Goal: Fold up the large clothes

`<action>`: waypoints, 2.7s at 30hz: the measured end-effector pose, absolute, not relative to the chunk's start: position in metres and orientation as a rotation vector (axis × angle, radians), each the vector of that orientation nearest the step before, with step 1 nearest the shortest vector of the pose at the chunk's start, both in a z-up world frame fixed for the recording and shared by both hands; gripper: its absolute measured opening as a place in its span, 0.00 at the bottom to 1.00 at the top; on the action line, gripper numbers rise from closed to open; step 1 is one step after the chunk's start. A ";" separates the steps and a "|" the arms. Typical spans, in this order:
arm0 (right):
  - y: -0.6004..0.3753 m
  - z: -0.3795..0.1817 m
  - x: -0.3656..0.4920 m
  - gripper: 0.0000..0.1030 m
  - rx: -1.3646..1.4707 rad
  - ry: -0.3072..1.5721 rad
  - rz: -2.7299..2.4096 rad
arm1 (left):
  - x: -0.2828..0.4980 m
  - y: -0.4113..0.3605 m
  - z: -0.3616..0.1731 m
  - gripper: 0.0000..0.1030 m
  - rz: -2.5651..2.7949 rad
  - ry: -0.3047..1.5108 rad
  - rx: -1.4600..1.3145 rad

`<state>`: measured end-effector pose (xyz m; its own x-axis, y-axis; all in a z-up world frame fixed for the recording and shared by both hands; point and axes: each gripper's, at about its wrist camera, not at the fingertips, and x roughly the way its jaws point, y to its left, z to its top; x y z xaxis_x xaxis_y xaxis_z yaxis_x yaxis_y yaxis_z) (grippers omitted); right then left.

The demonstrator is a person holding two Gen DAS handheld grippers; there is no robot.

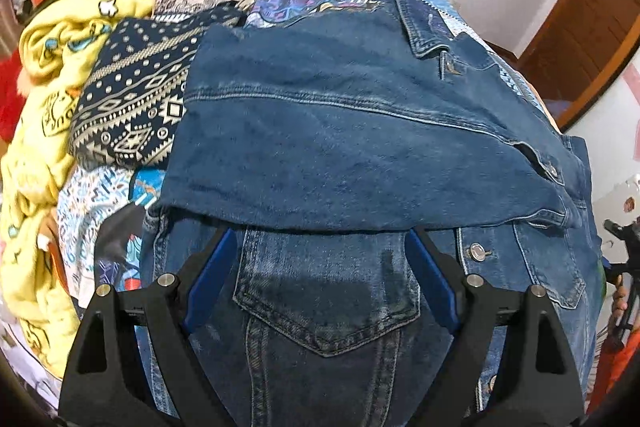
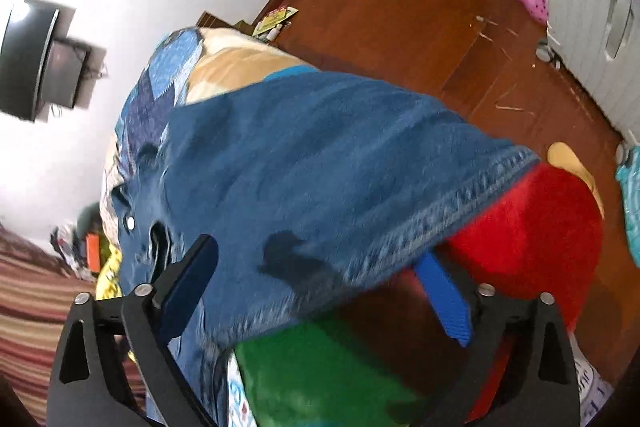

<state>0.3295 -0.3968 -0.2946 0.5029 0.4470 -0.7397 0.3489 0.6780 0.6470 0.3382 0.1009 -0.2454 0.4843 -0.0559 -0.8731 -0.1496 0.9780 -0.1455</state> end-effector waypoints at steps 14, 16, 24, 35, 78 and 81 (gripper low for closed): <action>-0.396 -0.254 0.344 0.11 0.656 1.040 -0.117 | 0.331 0.083 -0.240 0.83 0.018 1.043 -0.115; -0.392 -0.235 0.345 0.10 0.644 0.991 -0.092 | 0.326 0.080 -0.235 0.83 0.015 1.026 -0.087; -0.331 -0.122 0.349 0.08 0.516 0.783 0.079 | 0.306 0.087 -0.212 0.83 -0.008 0.961 -0.079; -0.157 -0.065 0.370 0.08 0.347 0.704 0.409 | 0.281 0.114 -0.185 0.86 0.000 0.863 -0.098; -0.192 -0.159 0.317 0.54 0.100 0.892 0.372 | 0.371 -0.040 -0.163 0.91 -0.161 0.845 0.250; -0.212 -0.170 0.319 0.55 0.148 0.918 0.336 | 0.391 -0.077 -0.180 0.92 -0.215 0.883 0.318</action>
